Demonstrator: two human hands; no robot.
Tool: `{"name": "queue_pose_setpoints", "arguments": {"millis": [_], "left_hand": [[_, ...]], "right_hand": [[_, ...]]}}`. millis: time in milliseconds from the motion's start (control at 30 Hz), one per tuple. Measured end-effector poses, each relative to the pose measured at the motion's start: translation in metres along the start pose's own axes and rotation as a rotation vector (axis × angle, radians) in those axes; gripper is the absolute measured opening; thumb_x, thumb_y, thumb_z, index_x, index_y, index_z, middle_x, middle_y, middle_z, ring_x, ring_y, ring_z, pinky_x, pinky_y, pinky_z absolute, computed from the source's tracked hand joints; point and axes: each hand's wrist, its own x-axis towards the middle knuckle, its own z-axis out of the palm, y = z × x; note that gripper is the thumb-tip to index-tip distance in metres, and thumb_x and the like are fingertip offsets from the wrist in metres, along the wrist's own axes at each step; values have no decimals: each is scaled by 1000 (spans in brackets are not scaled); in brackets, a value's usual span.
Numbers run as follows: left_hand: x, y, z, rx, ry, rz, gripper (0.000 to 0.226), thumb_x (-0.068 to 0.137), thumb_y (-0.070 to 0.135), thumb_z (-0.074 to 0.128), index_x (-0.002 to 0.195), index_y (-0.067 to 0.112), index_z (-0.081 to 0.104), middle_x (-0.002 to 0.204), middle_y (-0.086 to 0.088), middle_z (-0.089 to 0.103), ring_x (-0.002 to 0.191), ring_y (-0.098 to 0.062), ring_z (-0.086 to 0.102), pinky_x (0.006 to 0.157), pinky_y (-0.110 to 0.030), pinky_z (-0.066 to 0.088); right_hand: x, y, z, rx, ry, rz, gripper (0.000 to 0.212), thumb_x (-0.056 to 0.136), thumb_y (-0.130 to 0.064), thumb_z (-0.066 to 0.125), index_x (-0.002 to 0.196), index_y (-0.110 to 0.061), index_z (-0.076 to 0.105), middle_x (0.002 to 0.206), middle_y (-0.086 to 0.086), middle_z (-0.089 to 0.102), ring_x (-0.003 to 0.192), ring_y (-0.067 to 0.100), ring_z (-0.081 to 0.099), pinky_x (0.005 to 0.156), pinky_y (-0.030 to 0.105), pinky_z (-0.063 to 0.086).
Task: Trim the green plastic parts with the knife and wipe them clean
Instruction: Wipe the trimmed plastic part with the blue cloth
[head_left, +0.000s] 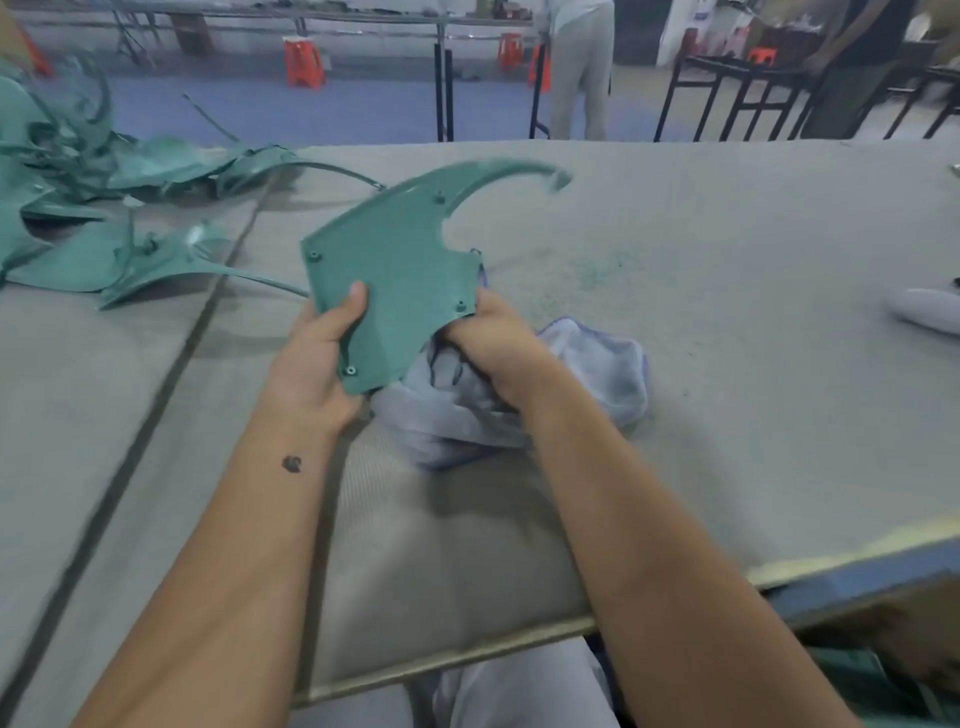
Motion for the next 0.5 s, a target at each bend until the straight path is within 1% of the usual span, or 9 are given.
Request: {"name": "queue_pose_setpoints", "arguments": {"millis": [67,100,167,233,267,300,367,433,500], "left_hand": [[4,3,-7,100,42,3,44,98,12,45,140,1,46,96,-3,75,83,-14,72,73,-29,60],[4,6,-11,125,32,19,44,98,12,45,141,3,46,96,-1,75,85,-13,72,73,-28,59],[2,15,-15,173,-34,80,46,95,12,47,141,5,46,107,-1,73,96,-15,71,78,-29,59],[-4,22,-11,257,-113,133,39,96,10,47,135,8,53,115,-2,70,102,-17,69,82,-31,58],[-9,22,-5,308,-156,133,34,96,9,46,127,12,60,113,-2,71,100,-17,69,80,-31,58],[-14,20,2,357,-207,112,31,96,8,47,117,16,68,109,0,73,97,-16,71,77,-30,59],[-25,10,18,430,-304,23,34,93,7,48,101,22,77,102,1,75,89,-15,73,71,-29,60],[-33,0,38,491,-351,-60,34,92,9,49,94,25,79,98,0,76,85,-16,73,67,-32,60],[-35,-14,62,543,-405,-132,31,92,10,51,95,22,79,99,-4,76,85,-21,73,68,-44,61]], "right_hand": [[-4,-1,-16,332,39,31,29,100,-6,43,126,-5,57,84,1,61,64,7,55,57,20,45],[-9,-1,-25,466,57,42,33,103,-13,38,131,-5,53,92,3,61,71,9,57,62,22,45],[-25,-1,-42,696,54,30,37,104,-27,35,131,-7,51,107,6,62,85,17,61,73,28,49],[-43,-4,-59,862,10,-29,39,102,-39,38,126,-11,51,116,9,63,93,22,64,80,34,52],[-54,-5,-67,908,5,-74,38,101,-42,39,121,-13,53,115,9,64,91,22,65,77,34,52],[-63,-7,-74,937,31,-114,35,100,-42,41,115,-14,55,108,7,65,84,21,66,71,31,51],[-84,-8,-90,976,161,-158,27,101,-36,44,104,-15,59,85,3,62,63,16,60,57,25,42],[-106,-3,-108,969,327,-180,23,101,-30,46,94,-13,61,73,2,58,49,11,49,48,20,34],[-132,10,-127,1001,427,-180,25,101,-28,45,85,-13,57,66,1,59,43,9,44,42,18,29]]}}
